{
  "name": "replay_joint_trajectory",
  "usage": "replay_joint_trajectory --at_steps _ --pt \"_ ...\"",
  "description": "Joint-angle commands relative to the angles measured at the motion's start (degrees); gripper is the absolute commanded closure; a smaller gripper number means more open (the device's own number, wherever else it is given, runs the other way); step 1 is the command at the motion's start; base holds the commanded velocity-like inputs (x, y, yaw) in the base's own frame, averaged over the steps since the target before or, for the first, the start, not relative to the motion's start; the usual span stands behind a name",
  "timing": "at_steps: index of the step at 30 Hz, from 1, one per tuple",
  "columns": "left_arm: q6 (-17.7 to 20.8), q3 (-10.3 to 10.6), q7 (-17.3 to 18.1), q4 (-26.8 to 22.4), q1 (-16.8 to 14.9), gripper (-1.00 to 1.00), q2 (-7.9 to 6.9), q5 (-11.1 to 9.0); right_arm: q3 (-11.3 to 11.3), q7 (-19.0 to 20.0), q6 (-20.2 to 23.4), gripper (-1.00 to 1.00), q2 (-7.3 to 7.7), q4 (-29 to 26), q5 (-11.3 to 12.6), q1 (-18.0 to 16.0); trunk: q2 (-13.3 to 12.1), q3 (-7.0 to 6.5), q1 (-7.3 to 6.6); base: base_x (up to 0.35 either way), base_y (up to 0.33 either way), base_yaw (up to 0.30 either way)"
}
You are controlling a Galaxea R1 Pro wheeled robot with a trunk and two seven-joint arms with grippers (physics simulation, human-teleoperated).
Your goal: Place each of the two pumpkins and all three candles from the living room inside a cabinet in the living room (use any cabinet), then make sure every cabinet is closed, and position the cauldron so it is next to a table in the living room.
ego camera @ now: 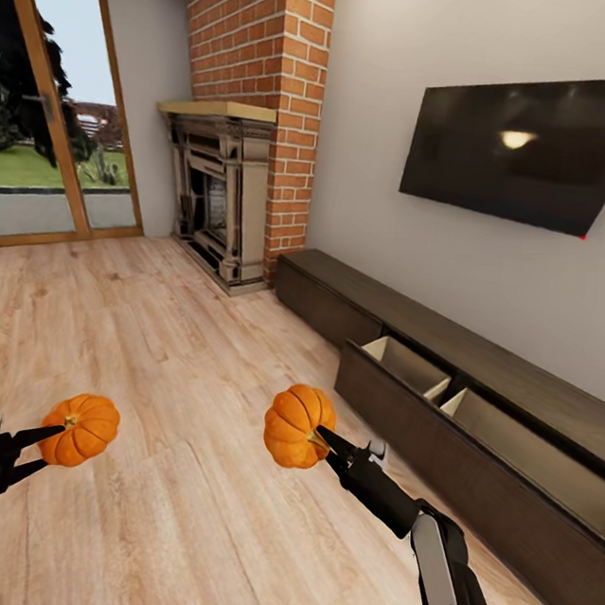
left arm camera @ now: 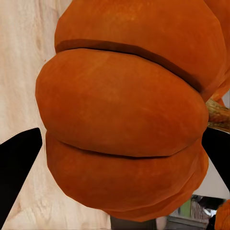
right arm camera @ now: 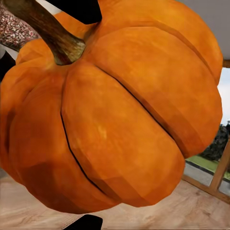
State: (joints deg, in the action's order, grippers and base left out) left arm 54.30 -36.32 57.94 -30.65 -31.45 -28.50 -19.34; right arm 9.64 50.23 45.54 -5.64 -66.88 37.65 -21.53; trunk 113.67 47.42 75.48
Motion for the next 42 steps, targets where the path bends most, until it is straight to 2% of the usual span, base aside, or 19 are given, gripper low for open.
replay_joint_trajectory --at_steps 1,42 --pt "0.28 -0.07 0.08 -0.02 -0.01 1.0 0.01 -0.53 0.01 -0.04 0.08 1.0 0.0 0.03 0.15 -0.02 -0.41 -0.23 -0.23 0.0 0.0 -0.255" --pt "0.29 -0.06 0.12 -0.02 -0.01 1.0 -0.05 -0.53 0.02 -0.04 -0.01 1.0 -0.08 0.35 0.15 -0.02 -16.86 -9.24 -9.23 0.0 0.0 -0.255"
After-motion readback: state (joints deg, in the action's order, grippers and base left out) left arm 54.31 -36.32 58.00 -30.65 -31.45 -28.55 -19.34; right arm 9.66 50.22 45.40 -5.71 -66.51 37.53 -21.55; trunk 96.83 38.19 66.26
